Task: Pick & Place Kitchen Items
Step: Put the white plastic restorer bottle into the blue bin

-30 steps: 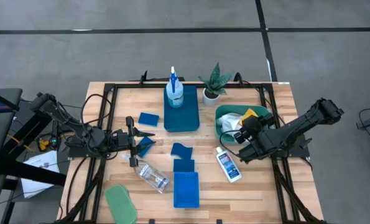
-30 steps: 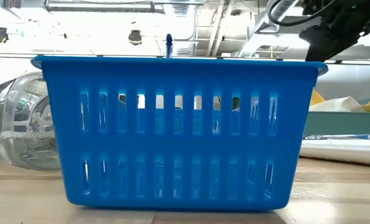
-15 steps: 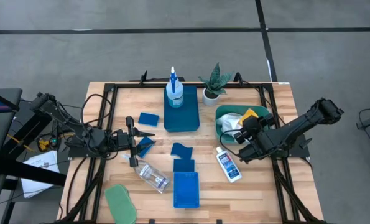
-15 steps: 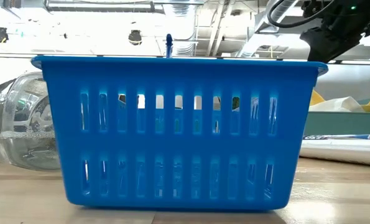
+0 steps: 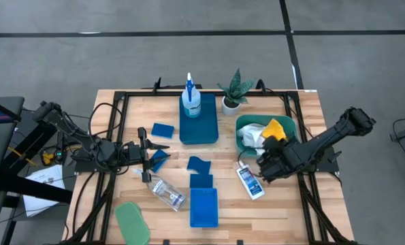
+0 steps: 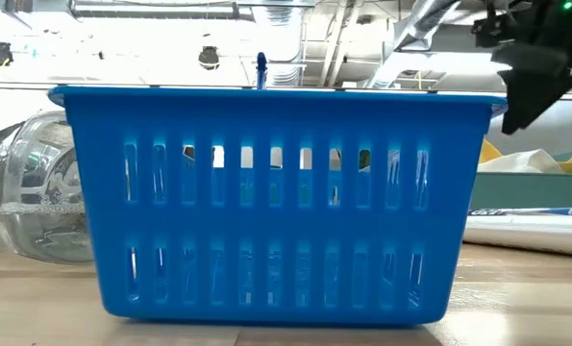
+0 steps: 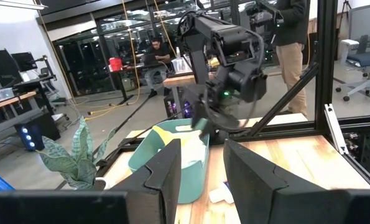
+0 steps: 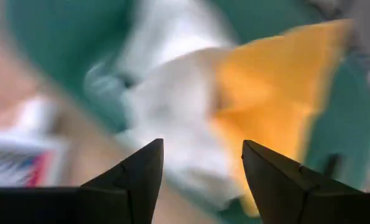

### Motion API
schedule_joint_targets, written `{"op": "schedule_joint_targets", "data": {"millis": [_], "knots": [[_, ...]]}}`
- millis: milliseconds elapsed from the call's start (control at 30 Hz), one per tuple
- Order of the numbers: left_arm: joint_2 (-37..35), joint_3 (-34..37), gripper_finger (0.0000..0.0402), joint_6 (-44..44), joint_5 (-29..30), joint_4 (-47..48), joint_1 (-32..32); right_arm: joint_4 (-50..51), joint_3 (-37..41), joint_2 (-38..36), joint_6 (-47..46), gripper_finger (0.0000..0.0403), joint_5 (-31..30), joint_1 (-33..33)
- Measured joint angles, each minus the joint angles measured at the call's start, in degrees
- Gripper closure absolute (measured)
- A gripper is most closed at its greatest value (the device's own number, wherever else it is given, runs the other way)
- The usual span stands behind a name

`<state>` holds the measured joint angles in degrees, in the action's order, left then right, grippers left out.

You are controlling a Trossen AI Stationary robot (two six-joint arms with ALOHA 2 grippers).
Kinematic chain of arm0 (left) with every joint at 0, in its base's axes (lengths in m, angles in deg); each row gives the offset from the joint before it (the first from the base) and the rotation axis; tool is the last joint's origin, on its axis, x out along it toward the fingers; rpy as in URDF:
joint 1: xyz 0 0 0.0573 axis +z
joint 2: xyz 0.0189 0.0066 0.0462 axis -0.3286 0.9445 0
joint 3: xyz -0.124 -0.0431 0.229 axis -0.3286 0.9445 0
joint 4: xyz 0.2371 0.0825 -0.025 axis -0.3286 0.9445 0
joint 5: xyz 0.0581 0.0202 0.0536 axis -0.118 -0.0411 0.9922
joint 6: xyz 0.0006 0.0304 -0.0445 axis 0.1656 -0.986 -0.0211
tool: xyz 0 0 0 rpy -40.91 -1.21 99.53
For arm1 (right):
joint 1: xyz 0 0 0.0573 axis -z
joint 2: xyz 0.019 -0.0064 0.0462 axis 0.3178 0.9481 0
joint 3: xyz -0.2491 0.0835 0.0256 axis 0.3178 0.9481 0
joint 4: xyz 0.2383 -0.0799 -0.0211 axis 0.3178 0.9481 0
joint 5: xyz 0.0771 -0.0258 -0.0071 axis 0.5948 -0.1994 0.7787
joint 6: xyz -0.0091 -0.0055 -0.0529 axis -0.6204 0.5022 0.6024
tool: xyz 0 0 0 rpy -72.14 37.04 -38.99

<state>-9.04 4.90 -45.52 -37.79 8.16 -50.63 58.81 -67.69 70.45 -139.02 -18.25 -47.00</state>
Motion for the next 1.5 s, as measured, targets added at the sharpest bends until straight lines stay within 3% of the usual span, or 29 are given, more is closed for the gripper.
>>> {"op": "schedule_joint_targets", "data": {"millis": [200, 333, 567, 900, 1267, 1500], "knots": [[0.0, 0.0, 0.0284, 0.0, 0.0, 0.0, 0.0, -20.4, 0.0, 0.0, 13.2, 0.0193, 2.7, -1.7], [0.0, 0.0, 0.0284, 0.0, 0.0, 0.0, 0.0, -27.7, 0.0, 0.0, 12.2, 0.0193, 6.2, -1.4], [0.0, 0.0, 0.0284, 0.1, -0.1, 0.0, 0.0, -29.0, 0.0, 0.2, 7.1, 0.0193, 9.6, -1.5], [0.0, 0.0, 0.0284, 1.5, -0.3, 0.0, 0.0, -33.0, 0.6, 0.6, 3.7, 0.0153, 7.0, -4.5], [0.0, 0.0, 0.0284, 1.7, -0.5, -0.1, 0.0, -33.0, 0.8, 14.0, -14.6, 0.014, 14.8, -12.5], [0.0, 0.0, 0.0284, 1.7, -0.5, -1.0, 0.0, -32.9, 0.3, 17.9, -21.6, 0.014, 17.9, -16.1]]}}
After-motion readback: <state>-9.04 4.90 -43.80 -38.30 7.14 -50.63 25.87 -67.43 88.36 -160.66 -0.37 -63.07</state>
